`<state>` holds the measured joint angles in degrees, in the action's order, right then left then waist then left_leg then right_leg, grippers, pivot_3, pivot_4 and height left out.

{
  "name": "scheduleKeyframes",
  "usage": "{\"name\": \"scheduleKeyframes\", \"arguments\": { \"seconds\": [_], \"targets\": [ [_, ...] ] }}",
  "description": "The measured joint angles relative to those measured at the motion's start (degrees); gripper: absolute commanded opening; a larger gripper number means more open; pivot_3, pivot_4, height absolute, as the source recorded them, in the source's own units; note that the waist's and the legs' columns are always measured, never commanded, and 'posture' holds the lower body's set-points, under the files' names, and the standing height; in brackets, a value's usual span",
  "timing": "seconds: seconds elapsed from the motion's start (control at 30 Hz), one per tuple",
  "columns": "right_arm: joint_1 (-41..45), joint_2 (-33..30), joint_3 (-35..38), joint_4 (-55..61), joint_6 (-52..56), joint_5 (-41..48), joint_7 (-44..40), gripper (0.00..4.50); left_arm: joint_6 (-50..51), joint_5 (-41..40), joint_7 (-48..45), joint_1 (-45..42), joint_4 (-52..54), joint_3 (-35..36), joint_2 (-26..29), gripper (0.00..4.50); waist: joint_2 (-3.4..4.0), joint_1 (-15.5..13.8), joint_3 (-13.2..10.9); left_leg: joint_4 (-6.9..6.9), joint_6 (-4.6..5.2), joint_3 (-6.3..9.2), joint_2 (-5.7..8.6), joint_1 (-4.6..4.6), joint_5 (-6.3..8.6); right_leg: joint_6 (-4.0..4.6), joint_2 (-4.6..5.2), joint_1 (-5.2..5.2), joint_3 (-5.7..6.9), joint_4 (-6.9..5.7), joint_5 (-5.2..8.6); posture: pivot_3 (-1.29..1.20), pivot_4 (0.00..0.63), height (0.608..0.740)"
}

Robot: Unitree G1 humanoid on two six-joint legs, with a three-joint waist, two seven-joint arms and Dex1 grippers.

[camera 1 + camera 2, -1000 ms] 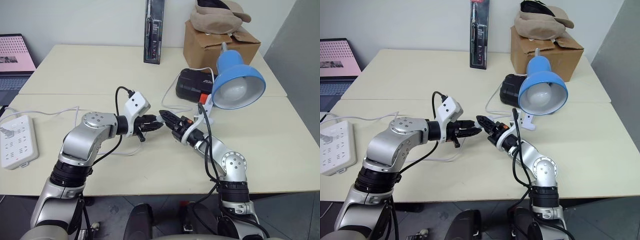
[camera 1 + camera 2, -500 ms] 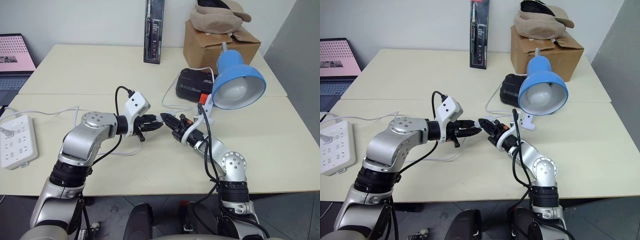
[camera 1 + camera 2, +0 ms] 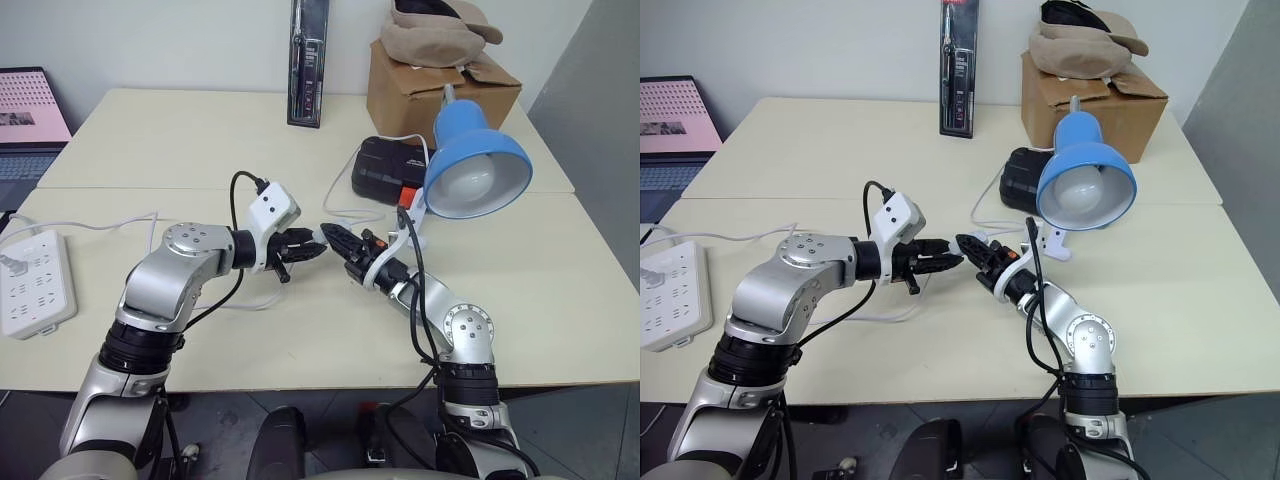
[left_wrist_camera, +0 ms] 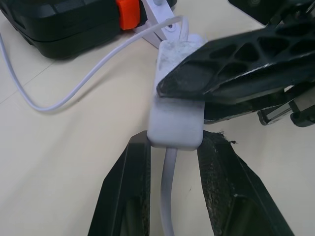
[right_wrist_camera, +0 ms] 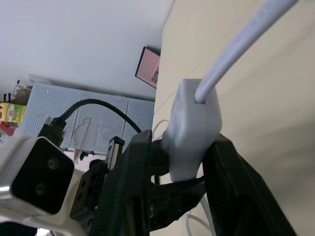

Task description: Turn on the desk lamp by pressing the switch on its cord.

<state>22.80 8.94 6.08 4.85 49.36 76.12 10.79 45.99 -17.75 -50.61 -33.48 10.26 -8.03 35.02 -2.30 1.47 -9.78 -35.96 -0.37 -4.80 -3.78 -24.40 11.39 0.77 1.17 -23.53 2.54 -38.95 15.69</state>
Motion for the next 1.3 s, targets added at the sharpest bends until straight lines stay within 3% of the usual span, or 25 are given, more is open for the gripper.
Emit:
{"name": "scheduleKeyframes", "arguments": {
  "seconds": [0.7, 0.93, 1.3],
  "targets": [
    [-1.04, -0.81, -0.4, 1.46, 0.93, 1.09, 0.6, 2.21, 0.02, -0.02, 0.0, -0.01, -0.05, -0.01, 0.03, 1.03, 0.01, 0.01, -0.01, 0.01, 0.0, 0.0, 0.0, -0.01, 0.0, 0.0, 0.0, -0.01, 0.01, 0.01, 0.0, 0.0, 0.15, 0.74],
    [-1.44, -1.08, -0.59, 1.17, 0.94, 1.0, 1.62, 0.46, -0.07, -0.09, -0.01, -0.11, -0.02, -0.02, 0.06, 1.03, 0.02, 0.02, -0.02, 0.01, 0.0, 0.0, 0.0, -0.02, 0.0, 0.0, 0.0, -0.02, 0.0, 0.01, 0.0, 0.0, 0.15, 0.74],
    [-1.46, -1.08, -0.61, 1.17, 0.92, 1.03, 1.65, 0.38, -0.08, -0.09, -0.03, -0.11, -0.02, -0.02, 0.08, 1.03, 0.03, 0.02, -0.02, 0.01, 0.0, 0.0, 0.0, -0.03, 0.0, 0.0, 0.0, -0.03, 0.01, 0.01, 0.0, 0.0, 0.15, 0.74]
  ]
}}
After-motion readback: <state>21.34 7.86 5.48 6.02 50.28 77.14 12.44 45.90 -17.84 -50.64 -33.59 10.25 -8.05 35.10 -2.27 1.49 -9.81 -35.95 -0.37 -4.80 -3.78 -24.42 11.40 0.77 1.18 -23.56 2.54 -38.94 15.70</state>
